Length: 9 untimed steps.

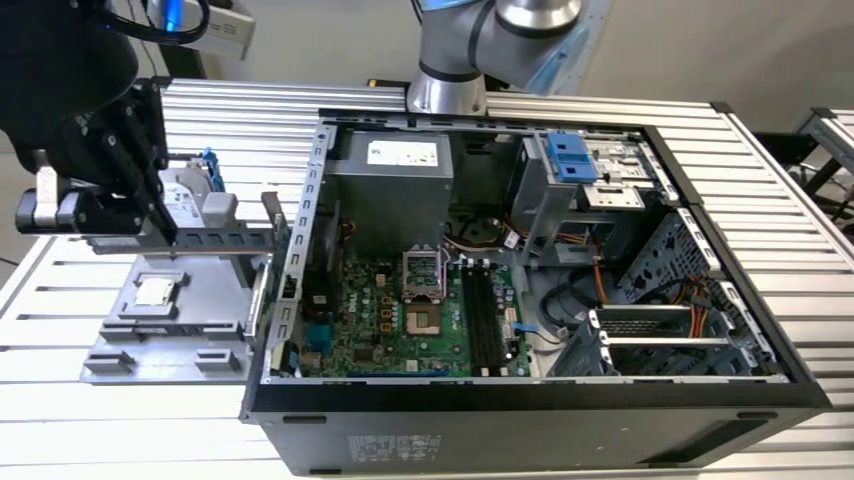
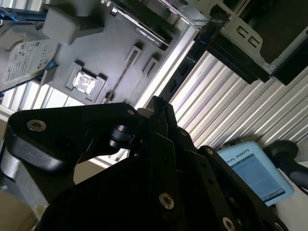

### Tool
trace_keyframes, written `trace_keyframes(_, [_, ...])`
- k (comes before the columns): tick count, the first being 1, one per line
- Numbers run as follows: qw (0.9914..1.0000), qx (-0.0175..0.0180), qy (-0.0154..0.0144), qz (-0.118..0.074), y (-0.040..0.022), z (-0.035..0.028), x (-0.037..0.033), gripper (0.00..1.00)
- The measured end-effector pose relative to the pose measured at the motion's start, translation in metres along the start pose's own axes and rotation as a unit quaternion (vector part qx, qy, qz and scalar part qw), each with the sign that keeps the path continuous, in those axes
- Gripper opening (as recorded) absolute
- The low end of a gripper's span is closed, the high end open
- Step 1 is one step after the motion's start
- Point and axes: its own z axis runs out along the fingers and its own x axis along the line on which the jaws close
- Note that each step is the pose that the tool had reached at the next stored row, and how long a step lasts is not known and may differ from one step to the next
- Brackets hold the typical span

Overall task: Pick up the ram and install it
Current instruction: 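Pick up the ram and move it above insertion slot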

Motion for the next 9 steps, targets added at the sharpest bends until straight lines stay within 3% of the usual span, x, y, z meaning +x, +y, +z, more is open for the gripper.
trace_keyframes(9, [1.00000, -0.0001, 0.0000, 0.000, -0.0168, 0.0000, 0.0005, 0.00])
